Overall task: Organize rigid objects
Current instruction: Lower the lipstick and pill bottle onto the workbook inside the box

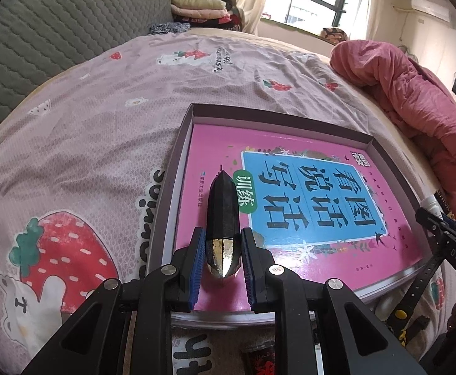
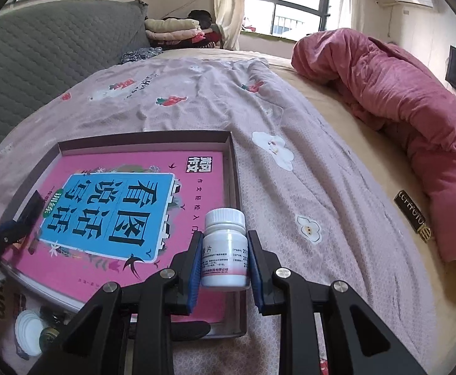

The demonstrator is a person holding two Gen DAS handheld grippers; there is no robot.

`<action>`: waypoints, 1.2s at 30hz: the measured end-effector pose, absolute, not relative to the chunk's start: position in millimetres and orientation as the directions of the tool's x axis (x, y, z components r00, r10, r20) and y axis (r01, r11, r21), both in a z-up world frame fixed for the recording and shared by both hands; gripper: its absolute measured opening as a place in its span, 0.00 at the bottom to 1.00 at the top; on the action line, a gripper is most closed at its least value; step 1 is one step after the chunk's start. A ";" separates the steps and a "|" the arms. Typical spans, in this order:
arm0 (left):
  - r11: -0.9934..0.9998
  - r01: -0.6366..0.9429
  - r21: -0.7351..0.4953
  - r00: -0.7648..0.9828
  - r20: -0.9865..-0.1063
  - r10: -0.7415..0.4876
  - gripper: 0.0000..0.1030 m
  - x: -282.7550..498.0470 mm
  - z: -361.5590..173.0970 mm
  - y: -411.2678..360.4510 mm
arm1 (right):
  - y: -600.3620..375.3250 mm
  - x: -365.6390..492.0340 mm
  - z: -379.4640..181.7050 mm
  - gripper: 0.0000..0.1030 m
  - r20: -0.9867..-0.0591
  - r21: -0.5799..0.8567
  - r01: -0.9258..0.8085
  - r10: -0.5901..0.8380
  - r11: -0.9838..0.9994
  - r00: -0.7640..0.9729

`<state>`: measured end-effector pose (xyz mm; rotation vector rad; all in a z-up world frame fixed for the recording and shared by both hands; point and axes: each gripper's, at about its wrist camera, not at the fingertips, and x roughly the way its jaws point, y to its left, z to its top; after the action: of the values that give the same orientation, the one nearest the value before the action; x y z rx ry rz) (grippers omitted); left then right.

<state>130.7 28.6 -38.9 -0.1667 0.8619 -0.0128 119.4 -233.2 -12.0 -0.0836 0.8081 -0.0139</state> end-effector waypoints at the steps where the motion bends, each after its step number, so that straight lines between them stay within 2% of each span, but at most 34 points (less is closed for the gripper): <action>1: 0.986 -0.060 -0.153 0.652 -0.755 -0.077 0.22 130.6 -38.8 29.5 | -233.0 119.2 -11.4 0.26 -0.723 -0.080 -0.018 -0.045 0.997 0.689; 6: 0.985 -0.070 -0.160 0.651 -0.756 -0.077 0.22 130.8 -37.7 34.3 | -229.7 116.8 -9.4 0.26 -0.721 -0.092 -0.026 -0.049 0.995 0.691; 12: 0.985 -0.070 -0.156 0.648 -0.758 -0.074 0.22 131.1 -38.3 34.9 | -216.4 118.8 -12.0 0.26 -0.749 -0.051 -0.073 0.011 0.996 0.662; 23: 0.986 -0.070 -0.154 0.647 -0.759 -0.072 0.22 128.3 -37.1 36.4 | -216.3 129.6 -29.7 0.26 -0.818 -0.054 -0.021 -0.032 0.998 0.574; 36: 0.987 -0.068 -0.144 0.646 -0.761 -0.066 0.22 128.0 -37.8 34.6 | -219.7 128.0 -28.4 0.26 -0.819 -0.018 -0.023 -0.001 1.000 0.574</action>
<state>128.0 34.6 -37.8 -0.1650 0.8701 0.0014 128.0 -219.7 -28.4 -0.0274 0.9591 0.0132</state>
